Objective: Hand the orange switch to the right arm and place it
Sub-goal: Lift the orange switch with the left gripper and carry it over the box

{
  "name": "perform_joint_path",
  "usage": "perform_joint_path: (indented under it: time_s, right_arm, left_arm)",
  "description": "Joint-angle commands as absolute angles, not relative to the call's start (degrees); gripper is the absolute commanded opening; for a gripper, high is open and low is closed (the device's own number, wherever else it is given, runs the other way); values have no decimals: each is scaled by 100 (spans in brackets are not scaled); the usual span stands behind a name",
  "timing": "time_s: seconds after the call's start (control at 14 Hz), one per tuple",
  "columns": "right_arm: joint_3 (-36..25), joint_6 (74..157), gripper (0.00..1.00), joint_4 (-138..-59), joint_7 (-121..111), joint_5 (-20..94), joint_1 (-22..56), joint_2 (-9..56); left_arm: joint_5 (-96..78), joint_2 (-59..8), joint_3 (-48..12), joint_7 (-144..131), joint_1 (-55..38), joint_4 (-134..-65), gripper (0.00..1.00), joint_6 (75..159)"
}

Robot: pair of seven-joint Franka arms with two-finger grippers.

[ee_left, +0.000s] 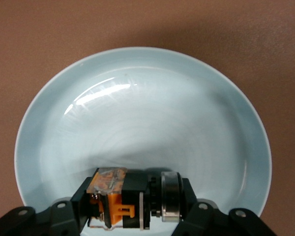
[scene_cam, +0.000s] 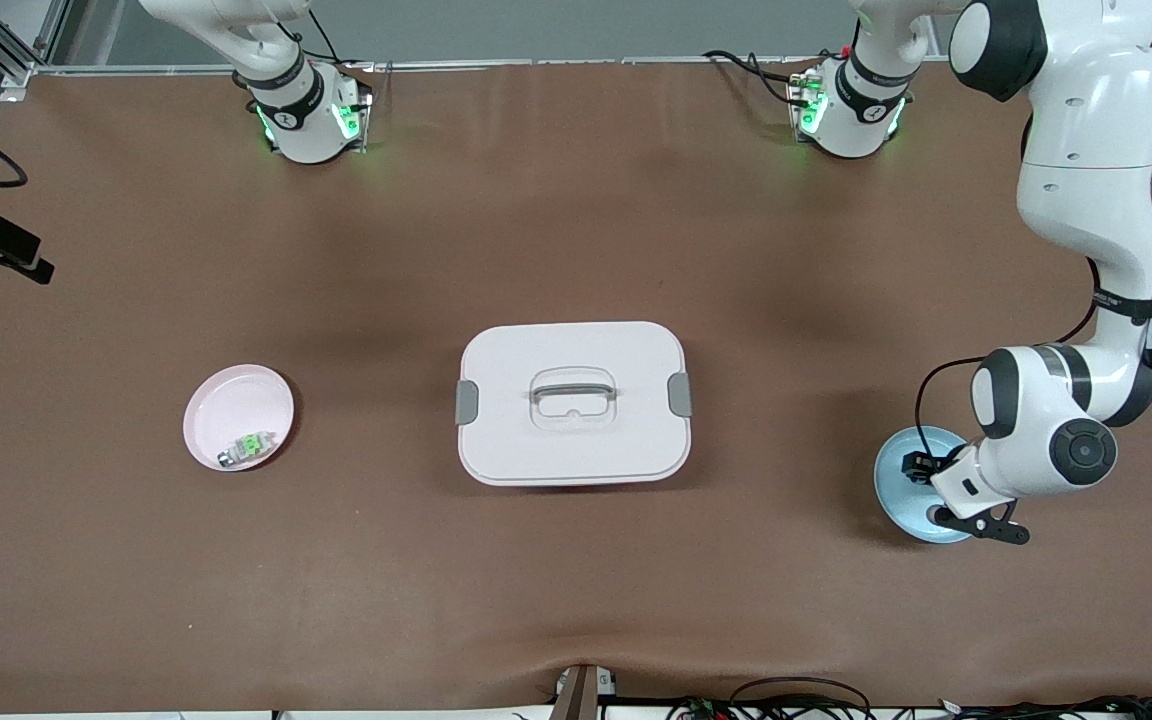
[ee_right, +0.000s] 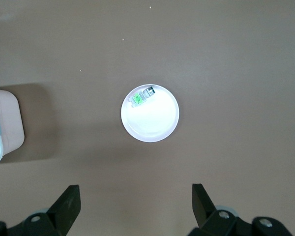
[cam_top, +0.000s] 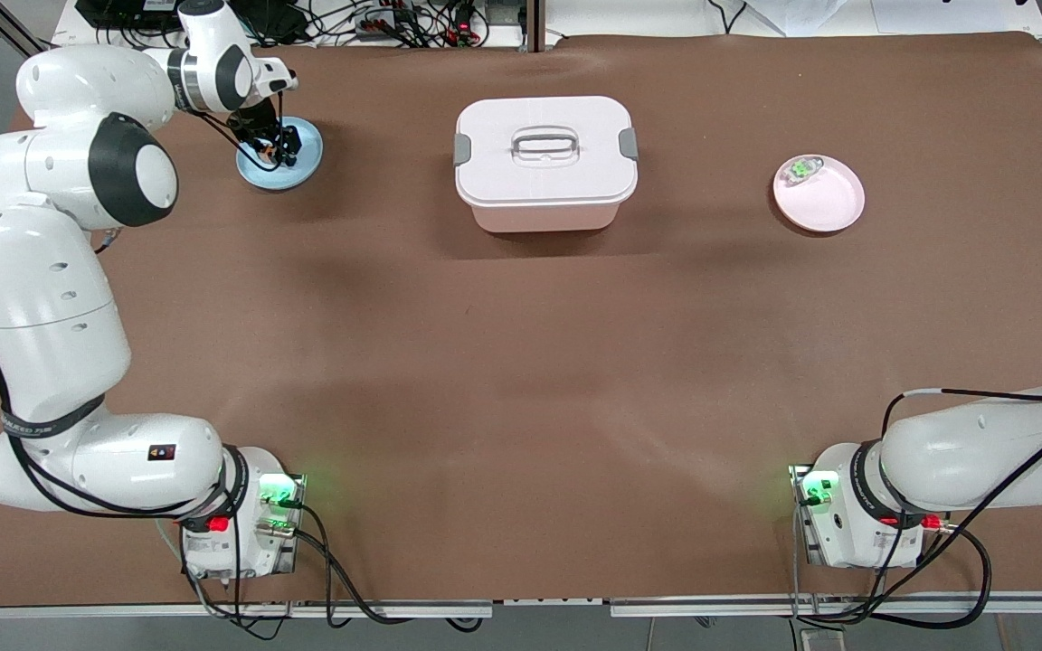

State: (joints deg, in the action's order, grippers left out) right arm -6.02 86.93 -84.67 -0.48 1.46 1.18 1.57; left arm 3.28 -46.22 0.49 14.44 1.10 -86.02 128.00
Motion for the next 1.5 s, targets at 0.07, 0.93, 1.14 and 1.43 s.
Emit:
perform_joint_path:
  time_s: [0.07,0.93,1.14,1.43]
  right_arm:
    - [-571,8719,100,-8578,-9,123,79,44]
    - [-571,8728,100,-8578,-9,123,79,44]
    - [-571,8728,100,-8578,-9,123,79,44]
    - [-571,8798,100,-8526,-9,114,62,70]
  left_arm:
    - [247,-4535,18,1319,132,-8631,18,12552]
    - [-95,-2902,26,396,342,-8534,18,10180]
    - [-825,-2419,53,220,597,-8534,18,9626]
    - [-2035,-1821,53,-445,852,-8543,18,8922]
